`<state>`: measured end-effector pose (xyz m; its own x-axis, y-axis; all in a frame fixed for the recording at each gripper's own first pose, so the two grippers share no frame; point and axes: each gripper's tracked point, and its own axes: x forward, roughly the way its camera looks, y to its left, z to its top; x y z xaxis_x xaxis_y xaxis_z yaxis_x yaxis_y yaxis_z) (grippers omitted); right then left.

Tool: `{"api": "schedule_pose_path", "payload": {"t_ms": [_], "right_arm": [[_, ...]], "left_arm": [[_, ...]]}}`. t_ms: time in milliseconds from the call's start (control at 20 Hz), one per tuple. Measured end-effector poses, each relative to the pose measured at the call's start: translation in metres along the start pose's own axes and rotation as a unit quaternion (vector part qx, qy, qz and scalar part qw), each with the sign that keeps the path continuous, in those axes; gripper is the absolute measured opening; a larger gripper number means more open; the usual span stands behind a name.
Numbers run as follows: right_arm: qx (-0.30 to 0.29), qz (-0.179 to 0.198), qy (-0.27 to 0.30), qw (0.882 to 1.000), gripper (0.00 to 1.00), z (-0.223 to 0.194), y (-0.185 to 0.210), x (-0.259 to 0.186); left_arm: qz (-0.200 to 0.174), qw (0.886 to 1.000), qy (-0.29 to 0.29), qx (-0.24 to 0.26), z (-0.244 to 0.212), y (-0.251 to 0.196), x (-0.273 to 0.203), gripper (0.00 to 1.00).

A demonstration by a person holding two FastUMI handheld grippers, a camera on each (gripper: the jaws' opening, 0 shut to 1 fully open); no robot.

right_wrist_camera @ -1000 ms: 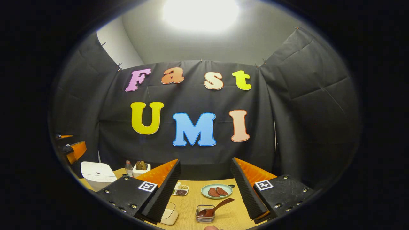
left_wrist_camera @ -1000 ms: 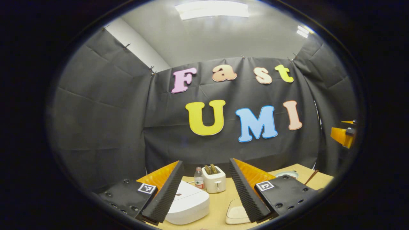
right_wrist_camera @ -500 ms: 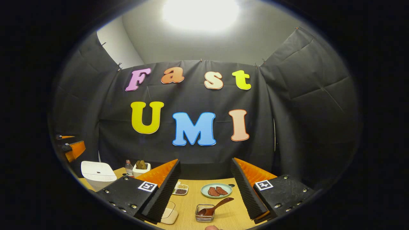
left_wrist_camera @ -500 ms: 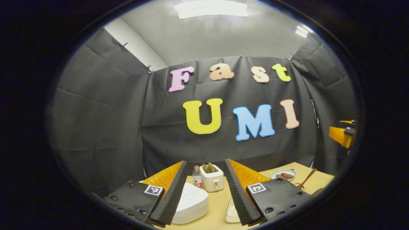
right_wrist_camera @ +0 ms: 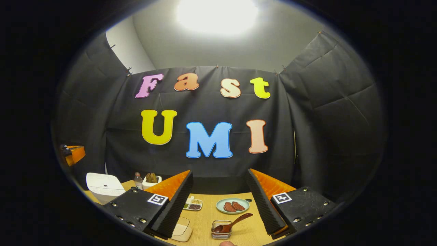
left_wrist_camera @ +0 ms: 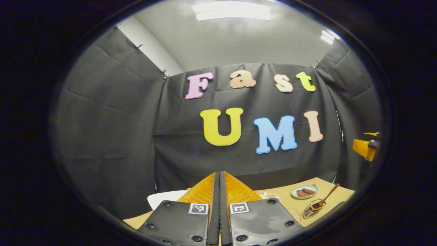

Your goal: Close the left gripper, press the button to open the rice cooker; take a wooden spoon from the chopstick holder with the right hand, scoop a spoonful of rice and pour it into the rice cooker, then put the wooden spoon back into the chopstick holder.

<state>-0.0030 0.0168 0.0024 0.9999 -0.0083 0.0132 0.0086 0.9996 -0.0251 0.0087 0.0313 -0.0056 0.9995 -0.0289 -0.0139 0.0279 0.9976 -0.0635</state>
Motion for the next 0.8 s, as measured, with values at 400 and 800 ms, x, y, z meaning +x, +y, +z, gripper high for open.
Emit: {"api": "schedule_pose_path", "payload": {"t_ms": [400, 800], "right_arm": [[-0.007, -0.022, 0.017, 1.0, 0.95, -0.008, 0.006, 0.0], [-0.02, -0.054, 0.038, 0.998, 0.95, -0.022, 0.01, -0.007]], "left_arm": [[-0.028, 0.998, 0.06, -0.005, -0.041, 0.037, 0.043, 0.08], [-0.031, 0.991, 0.127, -0.011, -0.107, 0.076, 0.092, 0.09]]}}
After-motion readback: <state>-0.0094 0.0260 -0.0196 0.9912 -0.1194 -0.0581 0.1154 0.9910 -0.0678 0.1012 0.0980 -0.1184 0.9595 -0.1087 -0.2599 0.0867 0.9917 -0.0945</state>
